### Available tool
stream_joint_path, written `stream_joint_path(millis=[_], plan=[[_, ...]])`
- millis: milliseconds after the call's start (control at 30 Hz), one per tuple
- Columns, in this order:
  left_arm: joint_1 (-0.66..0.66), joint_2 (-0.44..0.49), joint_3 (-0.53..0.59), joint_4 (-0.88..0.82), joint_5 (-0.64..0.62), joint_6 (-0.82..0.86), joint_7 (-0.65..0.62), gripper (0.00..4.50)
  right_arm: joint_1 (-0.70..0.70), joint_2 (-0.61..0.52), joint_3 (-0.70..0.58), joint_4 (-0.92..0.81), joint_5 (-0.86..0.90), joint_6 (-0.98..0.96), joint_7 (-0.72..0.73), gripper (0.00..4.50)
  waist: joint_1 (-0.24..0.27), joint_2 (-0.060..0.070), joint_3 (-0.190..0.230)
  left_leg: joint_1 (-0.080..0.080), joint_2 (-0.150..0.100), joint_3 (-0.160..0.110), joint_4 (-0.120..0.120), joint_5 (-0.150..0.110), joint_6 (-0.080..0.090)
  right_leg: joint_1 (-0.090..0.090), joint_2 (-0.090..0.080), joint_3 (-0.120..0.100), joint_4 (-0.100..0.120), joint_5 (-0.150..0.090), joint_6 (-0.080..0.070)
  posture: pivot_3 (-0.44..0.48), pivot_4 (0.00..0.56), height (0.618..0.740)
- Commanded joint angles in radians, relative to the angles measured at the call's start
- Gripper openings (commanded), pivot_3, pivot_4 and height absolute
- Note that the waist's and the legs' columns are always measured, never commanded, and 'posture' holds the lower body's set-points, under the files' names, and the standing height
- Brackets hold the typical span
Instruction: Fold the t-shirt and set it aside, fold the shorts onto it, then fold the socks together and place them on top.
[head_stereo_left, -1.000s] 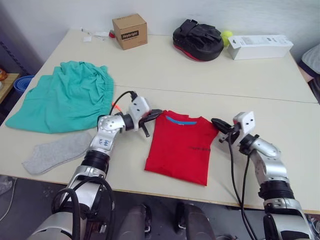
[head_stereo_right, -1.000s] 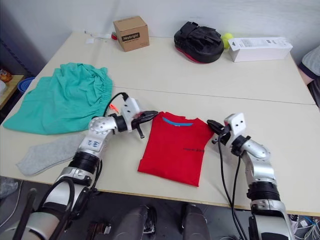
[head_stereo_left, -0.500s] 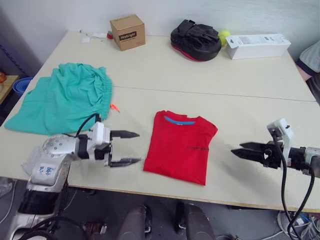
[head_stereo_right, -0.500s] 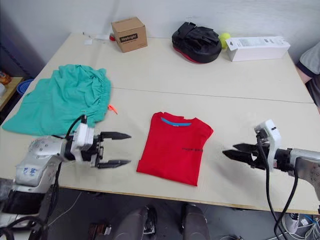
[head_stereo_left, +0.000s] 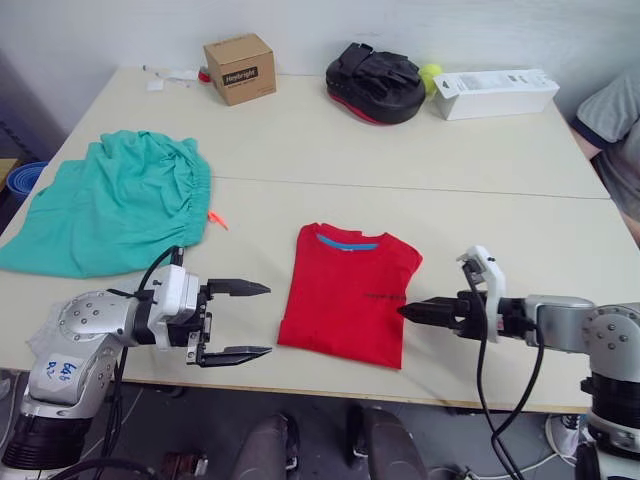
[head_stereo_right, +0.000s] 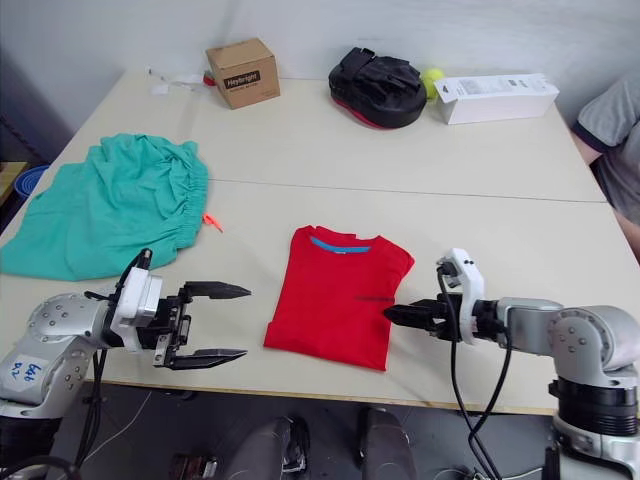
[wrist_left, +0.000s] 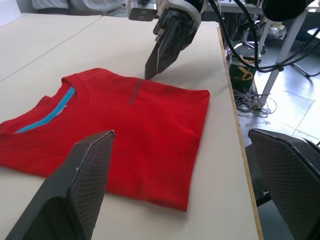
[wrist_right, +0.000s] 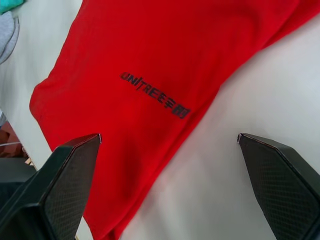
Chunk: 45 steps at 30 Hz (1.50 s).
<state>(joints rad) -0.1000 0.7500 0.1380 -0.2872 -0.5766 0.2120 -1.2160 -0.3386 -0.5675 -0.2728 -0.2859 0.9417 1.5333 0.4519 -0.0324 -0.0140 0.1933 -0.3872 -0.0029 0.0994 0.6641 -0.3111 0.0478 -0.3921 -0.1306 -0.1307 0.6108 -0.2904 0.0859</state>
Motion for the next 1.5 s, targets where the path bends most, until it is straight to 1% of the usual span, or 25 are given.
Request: stream_joint_path(millis=[33,100,233,367,567,667,800,900,1000,1133,1200,1300,1367,1500], plan=[[-0.02,0.002,0.016,-0.014,0.006,-0.025,0.012,4.5,0.034,0.064,0.125,-0.008,-0.003,0.081,-0.046,4.46,0.001,-0.001,-0.001,0.0,0.0,0.0,0.0,0.0,-0.001,0.0,0.0,0.0,0.0,0.0,-0.001,0.0,0.15,0.74],[-0.046,0.004,0.012,0.007,0.01,-0.031,0.009,4.5,0.033,0.078,0.142,-0.013,-0.007,0.081,-0.06,4.46,0.002,-0.003,-0.003,0.001,0.0,0.0,-0.001,0.0,-0.001,0.0,0.0,0.0,0.001,-0.001,-0.002,0.0,0.15,0.74],[-0.091,0.0,0.002,0.037,0.008,-0.029,0.002,4.5,0.013,0.111,0.162,0.003,-0.014,0.081,-0.093,3.59,0.001,-0.004,-0.005,0.001,0.001,0.0,-0.001,0.0,-0.002,0.0,0.001,-0.001,0.001,-0.002,-0.003,0.0,0.15,0.74],[-0.109,-0.019,-0.024,0.037,0.013,-0.029,0.004,4.5,0.0,0.126,0.175,0.022,-0.039,0.081,-0.111,2.16,0.001,-0.004,-0.006,0.001,0.001,0.0,-0.003,0.0,-0.003,-0.001,0.001,-0.001,0.002,-0.003,-0.004,0.0,0.15,0.74],[-0.127,-0.045,-0.047,0.045,0.019,-0.029,0.015,4.5,-0.029,0.091,0.095,0.062,-0.093,0.073,-0.11,0.02,0.005,-0.003,-0.006,0.001,0.001,0.0,-0.004,0.001,-0.004,-0.002,0.001,-0.001,0.001,-0.003,-0.005,0.0,0.15,0.74],[-0.137,-0.06,-0.059,0.046,0.021,-0.025,0.023,4.5,-0.03,0.03,0.043,0.068,-0.097,0.079,-0.089,0.02,0.008,-0.001,-0.004,0.0,0.001,0.0,-0.004,0.001,-0.003,-0.001,0.001,-0.001,0.001,-0.003,-0.005,0.0,0.15,0.74],[-0.153,-0.087,-0.083,0.05,0.024,-0.019,0.033,4.5,-0.015,-0.065,-0.05,0.102,-0.119,0.055,-0.065,0.02,0.039,0.0,-0.003,-0.001,-0.001,-0.001,-0.003,0.001,-0.001,-0.001,0.0,-0.001,-0.001,-0.002,-0.004,0.0,0.15,0.74],[-0.16,-0.099,-0.097,0.057,0.029,-0.021,0.033,4.5,0.016,-0.154,-0.099,0.146,-0.146,-0.008,-0.038,0.02,0.06,0.002,-0.002,-0.003,-0.002,-0.002,-0.001,0.0,0.001,-0.001,-0.001,-0.001,-0.004,0.0,0.0,0.0,0.15,0.74],[-0.176,-0.113,-0.111,0.075,0.036,-0.024,0.03,4.5,0.077,-0.27,-0.139,0.239,-0.2,-0.124,0.009,0.02,0.07,0.003,-0.002,-0.005,-0.003,-0.002,-0.001,0.0,0.003,0.001,-0.002,-0.001,-0.009,0.003,0.004,0.0,0.15,0.74],[-0.205,-0.124,-0.128,0.108,0.045,-0.033,0.015,4.5,0.118,-0.381,-0.181,0.391,-0.264,-0.268,0.066,0.02,0.069,0.003,-0.002,-0.006,-0.004,0.0,-0.001,-0.001,0.006,0.001,-0.002,0.0,-0.015,0.005,0.007,0.0,0.15,0.74],[-0.22,-0.128,-0.132,0.123,0.047,-0.036,0.009,4.5,0.133,-0.429,-0.187,0.46,-0.298,-0.336,0.103,0.02,0.068,0.003,-0.002,-0.008,-0.004,0.0,-0.001,0.002,0.012,0.001,-0.001,-0.001,-0.015,0.005,0.008,0.0,0.15,0.74],[-0.237,-0.135,-0.139,0.14,0.052,-0.042,0.004,4.5,0.146,-0.498,-0.177,0.561,-0.354,-0.44,0.172,0.02,0.061,0.008,0.001,-0.008,-0.004,0.0,-0.001,0.003,0.012,0.001,0.0,-0.001,-0.015,0.005,0.008,0.0,0.15,0.74],[-0.245,-0.135,-0.141,0.151,0.053,-0.046,-0.005,4.5,0.148,-0.561,-0.145,0.651,-0.41,-0.535,0.245,0.02,0.059,0.012,0.003,-0.009,-0.004,0.001,-0.001,0.003,0.013,0.0,0.0,-0.001,-0.015,0.006,0.008,0.0,0.15,0.74],[-0.255,-0.135,-0.146,0.167,0.059,-0.052,-0.018,4.5,0.091,-0.628,-0.043,0.804,-0.512,-0.689,0.348,0.02,0.052,0.015,0.004,-0.007,-0.003,0.004,-0.001,0.004,0.013,0.0,0.001,0.0,-0.014,0.006,0.009,0.0,0.15,0.74]])
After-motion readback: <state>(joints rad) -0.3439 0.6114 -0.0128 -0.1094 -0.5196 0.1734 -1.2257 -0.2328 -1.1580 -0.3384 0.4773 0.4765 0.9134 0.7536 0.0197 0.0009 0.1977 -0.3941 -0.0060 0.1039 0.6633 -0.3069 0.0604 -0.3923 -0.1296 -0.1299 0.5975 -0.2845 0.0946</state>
